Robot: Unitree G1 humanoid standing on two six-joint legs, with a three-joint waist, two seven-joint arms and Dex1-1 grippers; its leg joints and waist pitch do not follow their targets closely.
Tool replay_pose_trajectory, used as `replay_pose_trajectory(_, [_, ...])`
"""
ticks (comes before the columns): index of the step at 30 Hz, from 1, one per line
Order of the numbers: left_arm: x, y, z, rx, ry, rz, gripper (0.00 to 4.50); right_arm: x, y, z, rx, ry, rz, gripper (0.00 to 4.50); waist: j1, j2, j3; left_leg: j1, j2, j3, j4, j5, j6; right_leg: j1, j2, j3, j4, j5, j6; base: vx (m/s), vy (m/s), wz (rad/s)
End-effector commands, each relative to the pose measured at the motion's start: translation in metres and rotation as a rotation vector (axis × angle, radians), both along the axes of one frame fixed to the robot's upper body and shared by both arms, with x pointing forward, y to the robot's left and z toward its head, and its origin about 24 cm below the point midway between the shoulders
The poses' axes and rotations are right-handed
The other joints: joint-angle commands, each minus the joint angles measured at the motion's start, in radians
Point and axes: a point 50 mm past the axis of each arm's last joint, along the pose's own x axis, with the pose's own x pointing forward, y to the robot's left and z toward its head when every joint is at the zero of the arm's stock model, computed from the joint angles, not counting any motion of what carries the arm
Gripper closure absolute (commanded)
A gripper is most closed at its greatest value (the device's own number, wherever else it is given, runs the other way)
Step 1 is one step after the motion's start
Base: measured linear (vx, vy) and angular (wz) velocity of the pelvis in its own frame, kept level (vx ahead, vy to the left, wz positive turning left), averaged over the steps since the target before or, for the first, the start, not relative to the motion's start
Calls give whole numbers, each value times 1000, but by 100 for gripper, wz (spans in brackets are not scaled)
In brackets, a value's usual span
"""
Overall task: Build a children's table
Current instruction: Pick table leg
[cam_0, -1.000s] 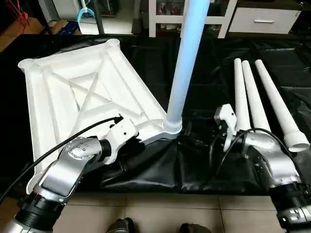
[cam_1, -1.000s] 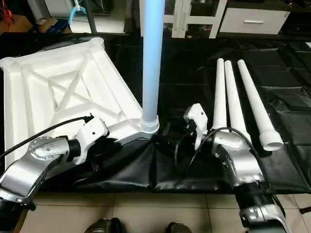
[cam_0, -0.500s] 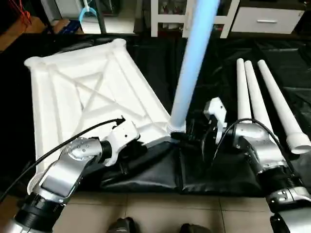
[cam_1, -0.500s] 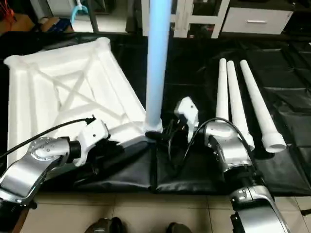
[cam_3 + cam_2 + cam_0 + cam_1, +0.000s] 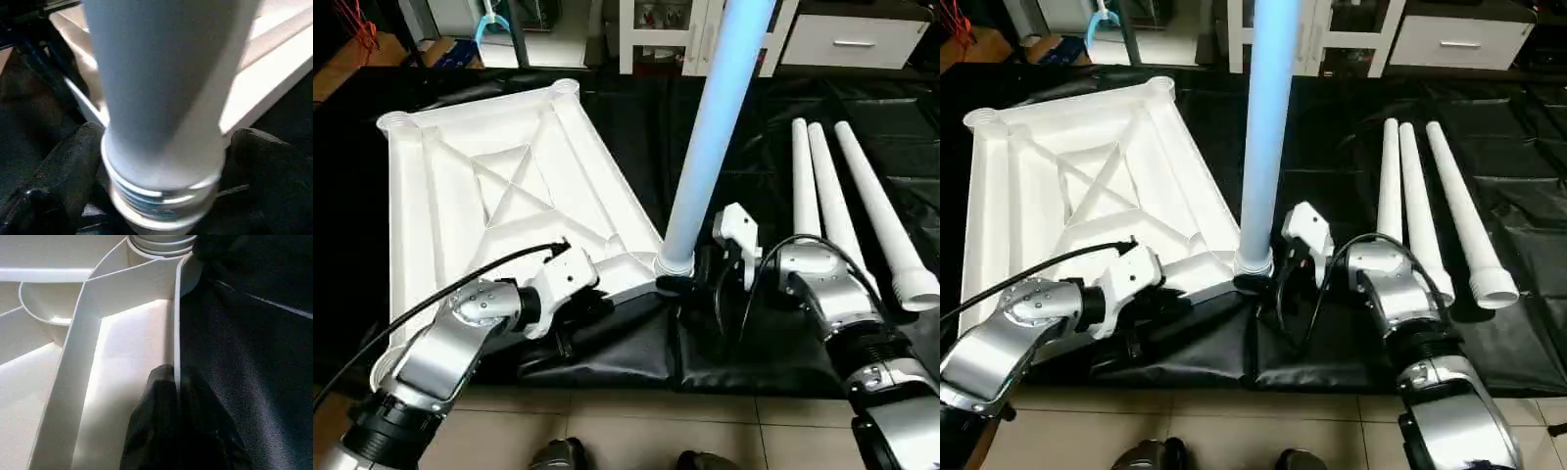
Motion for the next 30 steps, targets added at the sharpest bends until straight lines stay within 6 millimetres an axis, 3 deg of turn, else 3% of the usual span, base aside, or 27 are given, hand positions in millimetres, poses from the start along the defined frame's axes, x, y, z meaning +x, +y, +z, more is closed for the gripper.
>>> replay_pose_trajectory(1, [-12,-13,-12,-28,63,-85,444,1,1,1,-10,-12,22,0,-9,-9,-66,33,47,-19,-62,-203,94,28,-57,36,-63,-155,-278,0,0,0])
replay_pose_trajectory(4, [-13,-13,-12,-28,63,-86,444,2,1,0,-6,-2,31,0,-9,-7,-64,33,47,-19,-63,-215,93,28,-57,35,-65,-173,-280,0,0,0])
replay_pose_trajectory(5, [-13,-13,-12,-26,64,-87,450,2,2,0,-2,0,32,29,-9,-7,-64,34,47,-19,-63,-218,93,27,-57,35,-65,-175,-279,0,0,0])
replay_pose_trajectory(7, [-13,-13,-12,-25,64,-87,450,2,4,-1,5,1,33,29,-8,-8,-64,34,48,-19,-65,-221,90,27,-57,36,-65,-184,-276,0,0,0])
replay_pose_trajectory(21, [-14,-12,-12,-20,69,-88,450,3,8,1,52,-19,43,146,-12,-7,-63,34,49,-19,-68,-244,80,25,-58,37,-67,-204,-274,0,0,0])
replay_pose_trajectory(30, [-13,-11,-14,-16,70,-61,450,-4,9,-10,59,1,48,169,-12,-7,-61,34,49,-19,-70,-251,79,23,-58,38,-69,-210,-272,0,0,0])
